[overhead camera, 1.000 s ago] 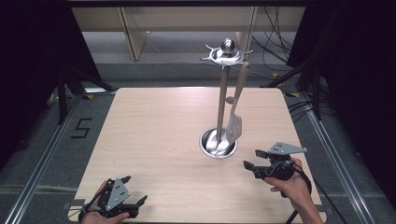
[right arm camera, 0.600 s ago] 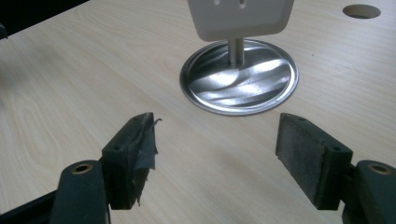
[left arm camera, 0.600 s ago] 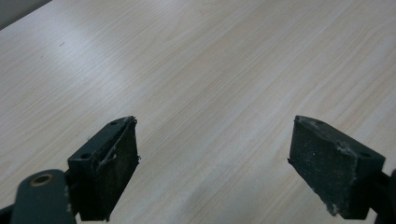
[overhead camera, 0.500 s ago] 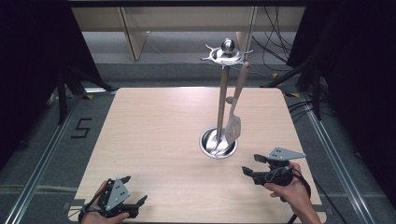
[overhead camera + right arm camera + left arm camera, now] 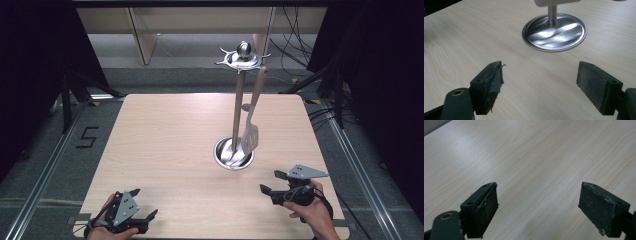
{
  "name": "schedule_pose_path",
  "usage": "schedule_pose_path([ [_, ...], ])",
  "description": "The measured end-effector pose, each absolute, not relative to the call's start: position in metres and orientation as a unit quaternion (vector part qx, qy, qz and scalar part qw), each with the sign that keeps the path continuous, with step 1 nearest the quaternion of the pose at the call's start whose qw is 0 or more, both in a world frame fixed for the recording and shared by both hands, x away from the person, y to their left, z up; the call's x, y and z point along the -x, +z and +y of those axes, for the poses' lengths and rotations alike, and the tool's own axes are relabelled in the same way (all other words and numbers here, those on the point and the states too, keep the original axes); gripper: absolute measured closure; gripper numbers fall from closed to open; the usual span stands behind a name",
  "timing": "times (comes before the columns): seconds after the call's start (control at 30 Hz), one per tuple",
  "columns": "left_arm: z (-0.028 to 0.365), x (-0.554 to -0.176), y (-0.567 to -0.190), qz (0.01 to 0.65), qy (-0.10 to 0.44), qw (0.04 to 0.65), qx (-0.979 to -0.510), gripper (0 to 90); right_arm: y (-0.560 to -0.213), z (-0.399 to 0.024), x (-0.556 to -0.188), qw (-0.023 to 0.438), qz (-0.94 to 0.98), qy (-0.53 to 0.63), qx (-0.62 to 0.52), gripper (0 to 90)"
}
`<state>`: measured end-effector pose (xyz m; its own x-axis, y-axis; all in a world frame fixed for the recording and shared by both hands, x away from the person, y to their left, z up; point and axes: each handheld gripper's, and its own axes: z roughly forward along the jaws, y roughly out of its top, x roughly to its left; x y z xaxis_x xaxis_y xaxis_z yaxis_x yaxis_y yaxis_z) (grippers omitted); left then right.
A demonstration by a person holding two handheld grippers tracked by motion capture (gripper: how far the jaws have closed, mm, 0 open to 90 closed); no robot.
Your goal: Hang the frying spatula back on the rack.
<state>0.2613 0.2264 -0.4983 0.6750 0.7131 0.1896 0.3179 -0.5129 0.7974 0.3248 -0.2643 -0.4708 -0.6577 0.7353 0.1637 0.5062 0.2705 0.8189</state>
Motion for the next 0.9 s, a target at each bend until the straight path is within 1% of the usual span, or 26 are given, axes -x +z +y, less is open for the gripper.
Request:
schedule_pose_path([
  [0.07,0.226,-0.261,-0.498,0.310,0.257,0.384,-0.831,14.9,-0.472,-0.265,-0.325,0.127,0.788,0.460,-0.389,20.7],
  [0.1,0.226,-0.261,-0.498,0.310,0.257,0.384,-0.831,14.9,-0.474,-0.264,-0.321,0.118,0.786,0.455,-0.402,18.9],
  [0.17,0.226,-0.261,-0.498,0.310,0.257,0.384,-0.831,14.9,-0.476,-0.264,-0.321,0.121,0.784,0.459,-0.400,18.1],
  [0.2,0.226,-0.261,-0.499,0.311,0.259,0.385,-0.829,14.9,-0.476,-0.264,-0.319,0.114,0.784,0.455,-0.406,17.1],
  [0.23,0.226,-0.261,-0.498,0.310,0.257,0.384,-0.831,14.9,-0.478,-0.265,-0.321,0.131,0.787,0.455,-0.395,16.7],
  [0.3,0.226,-0.262,-0.500,0.311,0.262,0.391,-0.826,14.9,-0.478,-0.265,-0.320,0.124,0.788,0.456,-0.396,16.6],
  [0.37,0.226,-0.261,-0.498,0.310,0.257,0.383,-0.831,14.9,-0.479,-0.265,-0.318,0.138,0.790,0.453,-0.390,16.4],
  [0.43,0.226,-0.261,-0.499,0.310,0.261,0.386,-0.829,15.0,-0.479,-0.264,-0.317,0.142,0.790,0.452,-0.389,16.4],
  [0.47,0.225,-0.261,-0.500,0.313,0.261,0.396,-0.823,15.0,-0.479,-0.264,-0.317,0.142,0.790,0.452,-0.389,16.4],
  [0.5,0.226,-0.261,-0.499,0.310,0.263,0.392,-0.825,15.0,-0.479,-0.262,-0.314,0.127,0.786,0.455,-0.399,16.4],
  [0.63,0.226,-0.261,-0.498,0.309,0.258,0.382,-0.832,15.0,-0.483,-0.261,-0.308,0.132,0.795,0.444,-0.392,16.5],
  [0.8,0.226,-0.261,-0.499,0.310,0.262,0.388,-0.828,15.0,-0.485,-0.260,-0.304,0.131,0.800,0.433,-0.394,16.5],
  [0.83,0.226,-0.261,-0.498,0.310,0.258,0.384,-0.831,14.9,-0.487,-0.261,-0.304,0.140,0.804,0.432,-0.385,16.5],
  [0.9,0.226,-0.261,-0.499,0.310,0.261,0.388,-0.828,15.0,-0.487,-0.261,-0.303,0.139,0.806,0.428,-0.384,16.5],
])
